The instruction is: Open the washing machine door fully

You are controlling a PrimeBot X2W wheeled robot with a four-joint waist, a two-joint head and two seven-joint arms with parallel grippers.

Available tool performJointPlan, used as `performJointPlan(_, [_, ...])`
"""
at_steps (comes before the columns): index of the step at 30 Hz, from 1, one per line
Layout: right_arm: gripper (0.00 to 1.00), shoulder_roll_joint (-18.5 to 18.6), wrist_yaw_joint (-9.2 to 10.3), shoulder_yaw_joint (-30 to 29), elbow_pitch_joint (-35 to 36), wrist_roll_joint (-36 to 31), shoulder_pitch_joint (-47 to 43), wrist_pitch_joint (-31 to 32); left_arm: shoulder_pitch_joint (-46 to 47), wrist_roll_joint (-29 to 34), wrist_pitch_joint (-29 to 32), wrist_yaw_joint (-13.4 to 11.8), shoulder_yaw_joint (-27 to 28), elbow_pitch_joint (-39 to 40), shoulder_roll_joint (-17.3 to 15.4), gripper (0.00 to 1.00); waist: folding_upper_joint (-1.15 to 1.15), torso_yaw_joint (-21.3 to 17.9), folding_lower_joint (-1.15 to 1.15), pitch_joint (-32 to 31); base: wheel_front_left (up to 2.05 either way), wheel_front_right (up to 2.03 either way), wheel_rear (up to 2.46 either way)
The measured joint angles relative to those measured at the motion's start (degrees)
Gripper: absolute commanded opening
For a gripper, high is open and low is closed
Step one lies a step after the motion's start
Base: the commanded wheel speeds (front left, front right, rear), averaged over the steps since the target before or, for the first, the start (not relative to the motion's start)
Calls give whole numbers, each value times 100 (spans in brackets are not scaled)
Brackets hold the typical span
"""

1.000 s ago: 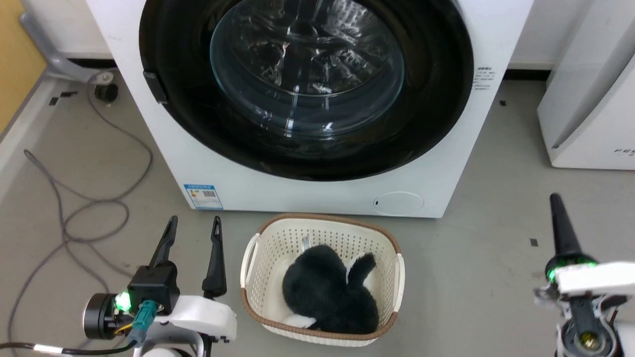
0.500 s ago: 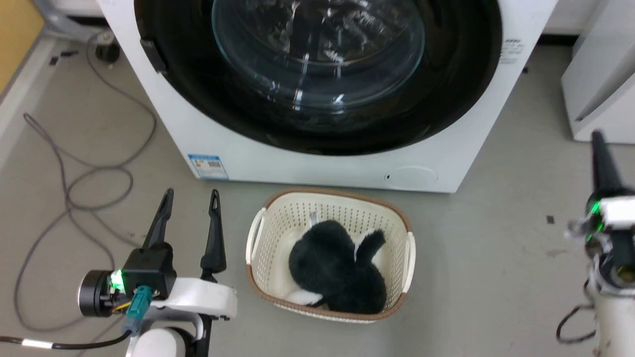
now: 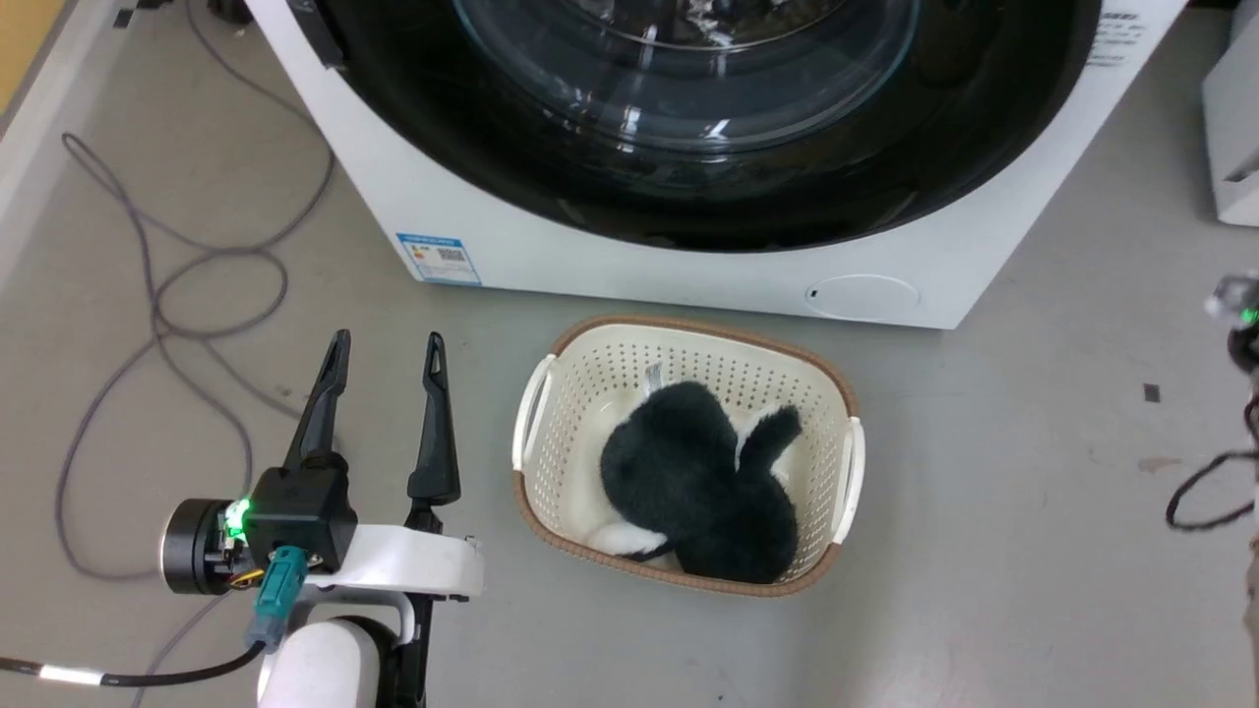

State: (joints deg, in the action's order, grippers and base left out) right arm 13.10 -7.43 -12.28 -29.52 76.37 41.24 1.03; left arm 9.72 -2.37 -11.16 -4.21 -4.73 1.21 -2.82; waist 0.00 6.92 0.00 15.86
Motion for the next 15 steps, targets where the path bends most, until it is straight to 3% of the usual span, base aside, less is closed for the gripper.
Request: performJointPlan(15, [0,504,0,700,-1222,241,1659,400,249,-123,-168,-94,-137,19,1,100,0,227,0,426,0,0,0])
